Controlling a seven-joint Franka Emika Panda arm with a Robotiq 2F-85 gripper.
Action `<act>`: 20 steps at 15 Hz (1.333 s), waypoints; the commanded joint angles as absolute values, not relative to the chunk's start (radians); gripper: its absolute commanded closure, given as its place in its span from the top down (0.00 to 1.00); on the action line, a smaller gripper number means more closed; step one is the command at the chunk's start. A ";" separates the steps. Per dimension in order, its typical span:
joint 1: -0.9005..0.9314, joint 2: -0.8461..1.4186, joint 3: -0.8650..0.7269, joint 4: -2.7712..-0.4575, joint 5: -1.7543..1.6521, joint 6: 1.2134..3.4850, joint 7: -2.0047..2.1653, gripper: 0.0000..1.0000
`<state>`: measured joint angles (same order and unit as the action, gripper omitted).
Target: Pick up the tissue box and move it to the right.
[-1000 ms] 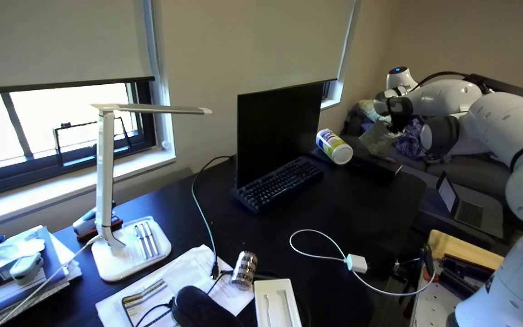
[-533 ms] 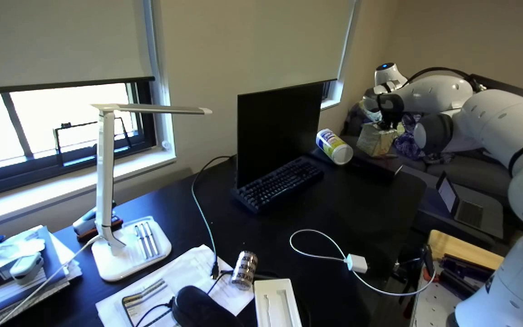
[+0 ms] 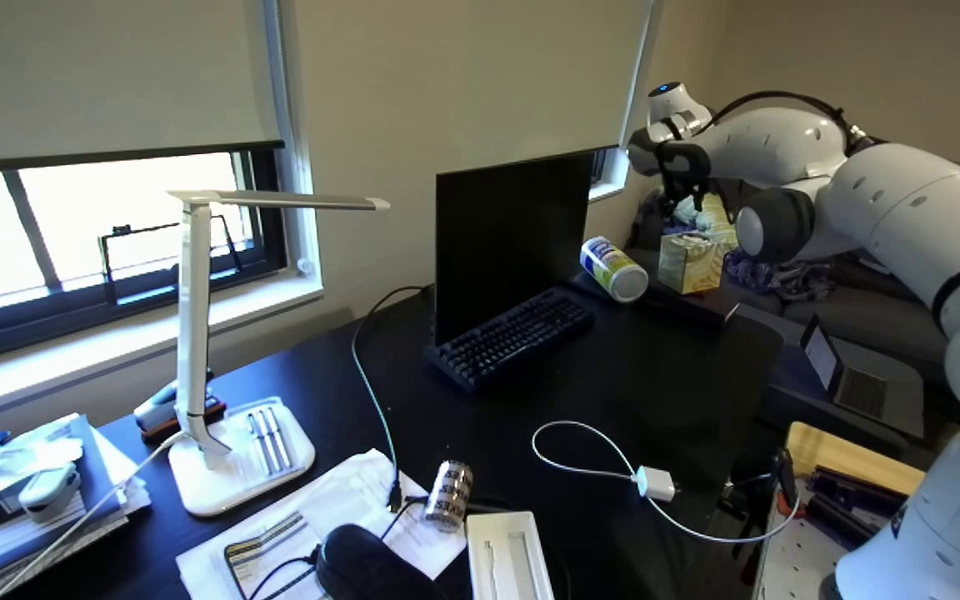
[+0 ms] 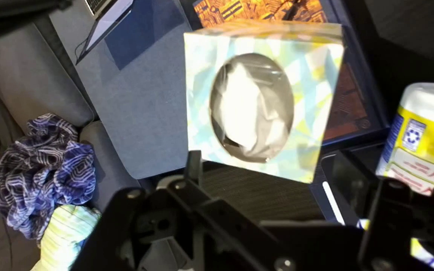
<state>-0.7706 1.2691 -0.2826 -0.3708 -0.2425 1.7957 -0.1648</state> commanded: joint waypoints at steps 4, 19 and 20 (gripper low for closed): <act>-0.683 1.185 -0.298 -0.386 -0.257 1.736 -0.113 1.00; -0.648 1.127 -0.386 -0.396 -0.344 1.739 -0.070 1.00; -0.649 1.123 -0.386 -0.396 -0.344 1.739 -0.070 1.00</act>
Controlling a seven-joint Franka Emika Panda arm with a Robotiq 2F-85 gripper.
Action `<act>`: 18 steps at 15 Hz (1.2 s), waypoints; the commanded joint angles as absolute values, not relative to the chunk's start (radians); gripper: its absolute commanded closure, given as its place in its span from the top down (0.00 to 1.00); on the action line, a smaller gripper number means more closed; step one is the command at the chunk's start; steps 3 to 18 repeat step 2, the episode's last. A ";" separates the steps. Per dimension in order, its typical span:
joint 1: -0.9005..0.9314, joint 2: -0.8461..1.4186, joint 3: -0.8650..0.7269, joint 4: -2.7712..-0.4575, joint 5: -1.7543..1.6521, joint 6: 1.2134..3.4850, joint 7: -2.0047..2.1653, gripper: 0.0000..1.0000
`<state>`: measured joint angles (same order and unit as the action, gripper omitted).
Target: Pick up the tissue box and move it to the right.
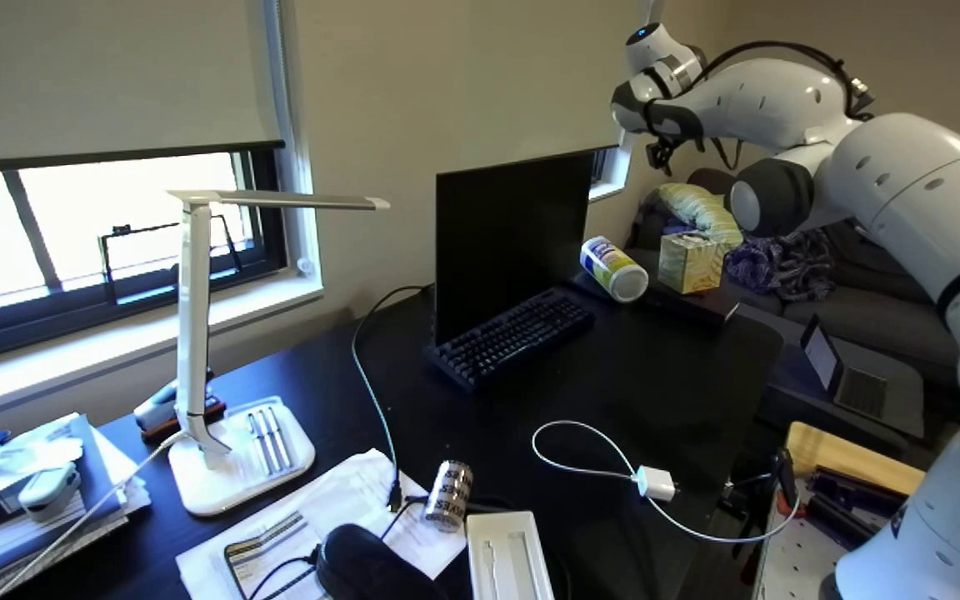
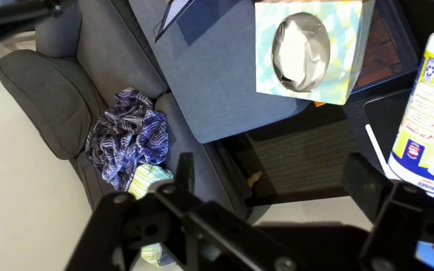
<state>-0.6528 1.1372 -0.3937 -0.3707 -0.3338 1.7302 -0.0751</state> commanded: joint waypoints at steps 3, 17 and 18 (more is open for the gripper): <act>-0.649 1.122 -0.386 -0.395 -0.344 1.739 -0.071 1.00; -0.649 1.122 -0.386 -0.395 -0.344 1.739 -0.071 1.00; -0.649 1.122 -0.386 -0.395 -0.344 1.739 -0.071 1.00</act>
